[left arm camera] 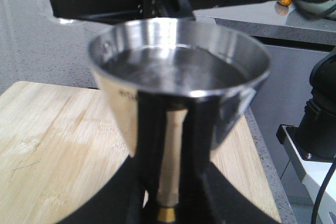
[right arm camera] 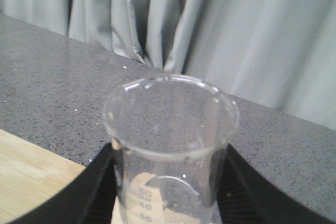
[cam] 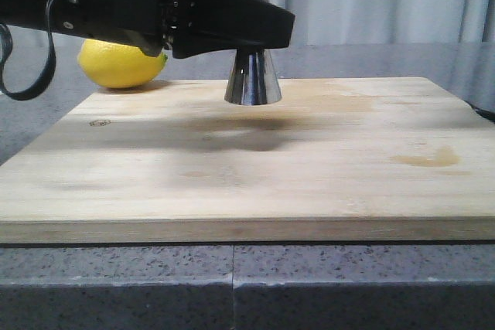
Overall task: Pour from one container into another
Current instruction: 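Carry the empty beaker with the right gripper down toward the board, then lower the beaker onto the board's far corner with the right gripper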
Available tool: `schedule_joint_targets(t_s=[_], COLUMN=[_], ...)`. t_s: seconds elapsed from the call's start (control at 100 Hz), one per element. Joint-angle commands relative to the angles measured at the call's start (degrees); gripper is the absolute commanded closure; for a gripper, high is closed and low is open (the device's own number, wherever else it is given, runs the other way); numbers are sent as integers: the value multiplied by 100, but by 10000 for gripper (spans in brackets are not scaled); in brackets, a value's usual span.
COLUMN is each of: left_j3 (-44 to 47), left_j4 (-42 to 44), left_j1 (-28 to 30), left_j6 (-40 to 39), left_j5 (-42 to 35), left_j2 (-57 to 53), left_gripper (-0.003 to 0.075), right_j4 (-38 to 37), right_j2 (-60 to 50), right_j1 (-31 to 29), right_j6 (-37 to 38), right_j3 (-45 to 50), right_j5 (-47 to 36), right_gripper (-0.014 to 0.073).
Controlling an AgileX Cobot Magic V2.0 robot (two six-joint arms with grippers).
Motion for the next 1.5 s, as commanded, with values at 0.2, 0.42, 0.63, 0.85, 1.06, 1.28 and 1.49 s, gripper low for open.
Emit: schedule_joint_targets(t_s=[0.2,0.42,0.63,0.85,1.06,1.28,1.49], left_j3=[-130,-130,-130,-130,-130,-130,-130], left_j4=[-234,-234,-234,-234,-234,-234,-234], left_j1=[-57,-57,-57,-57,-57,-57,-57], left_j6=[-35,-35,-35,-35,-35,-35,-35], left_j5=[-1138,-1138,-1138,-1138,-1138,-1138,-1138], left_j2=[-283,-283,-283,-283,-283,-283,-283], left_gripper=[739,739,739,739,739,739,739], right_j4=[16,16,-24,-45,-69,-106,-117], right_j2=[552,937,1247,1394,1654,1870,2143], right_j1=[-37,-37,-37,-37,-37,-37,-37], right_j6=[-15,120,430,470,513,579,718], right_j3=[-65,-54,225,399,399,399,399], right_j5=[-1196,-1664,-2204,-2456,-2555,-2701,-2960], right_gripper=[558,558,558,558,558,558,558])
